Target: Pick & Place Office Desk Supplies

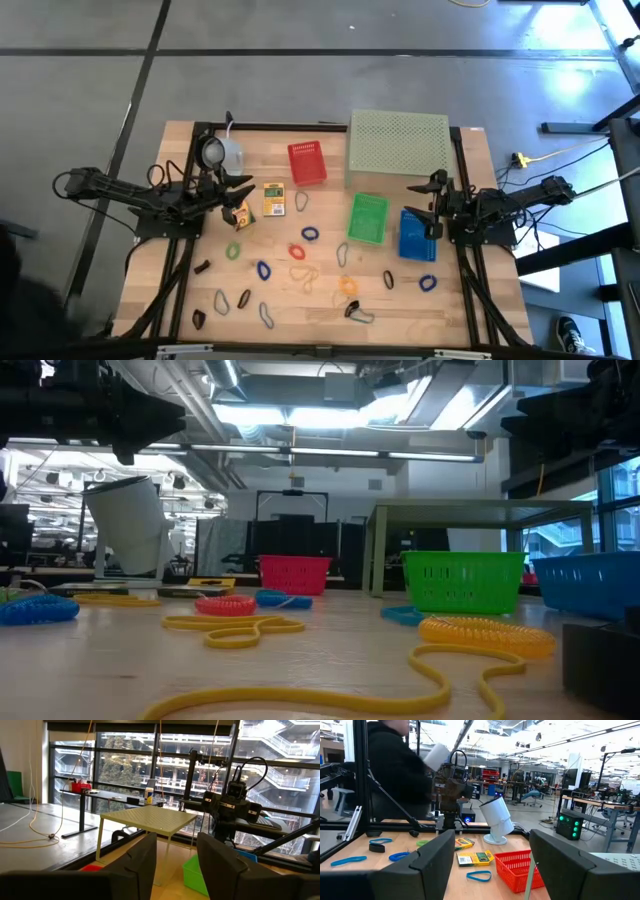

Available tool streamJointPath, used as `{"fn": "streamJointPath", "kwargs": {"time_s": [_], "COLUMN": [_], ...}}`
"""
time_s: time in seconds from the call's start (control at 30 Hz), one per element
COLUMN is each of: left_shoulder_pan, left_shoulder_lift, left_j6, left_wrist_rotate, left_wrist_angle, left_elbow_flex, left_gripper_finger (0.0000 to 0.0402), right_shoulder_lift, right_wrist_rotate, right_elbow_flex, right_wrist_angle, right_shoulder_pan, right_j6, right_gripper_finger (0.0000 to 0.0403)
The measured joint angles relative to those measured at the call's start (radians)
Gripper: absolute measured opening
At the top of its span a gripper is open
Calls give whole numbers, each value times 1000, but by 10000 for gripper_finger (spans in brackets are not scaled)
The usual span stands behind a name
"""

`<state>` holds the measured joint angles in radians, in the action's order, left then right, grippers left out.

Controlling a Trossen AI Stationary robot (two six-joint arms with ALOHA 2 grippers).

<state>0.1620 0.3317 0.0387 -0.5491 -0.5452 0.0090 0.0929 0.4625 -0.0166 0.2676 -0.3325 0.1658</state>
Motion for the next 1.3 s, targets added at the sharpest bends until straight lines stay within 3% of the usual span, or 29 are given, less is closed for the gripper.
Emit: {"fn": "streamJointPath", "kwargs": {"time_s": [0.63,0.87,1.0,1.1,1.3], "left_shoulder_pan": [0,0,0,0,0], "left_shoulder_lift": [0,0,0,0,0], "left_j6": [18,18,18,18,18], "left_wrist_rotate": [0,0,2,9,10], "left_wrist_angle": [-5,-5,-5,-5,-5], "left_elbow_flex": [0,0,0,0,0], "left_gripper_finger": [136,134,135,133,132], "right_shoulder_lift": [0,0,0,6,110], "right_wrist_rotate": [7,-110,-123,-96,39], "right_elbow_flex": [0,0,-2,-43,-239], "right_wrist_angle": [94,216,294,235,-139], "right_shoulder_pan": [0,0,0,0,0], "right_j6": [0,0,-1,-2,-144], "right_gripper_finger": [258,258,258,258,258]}}
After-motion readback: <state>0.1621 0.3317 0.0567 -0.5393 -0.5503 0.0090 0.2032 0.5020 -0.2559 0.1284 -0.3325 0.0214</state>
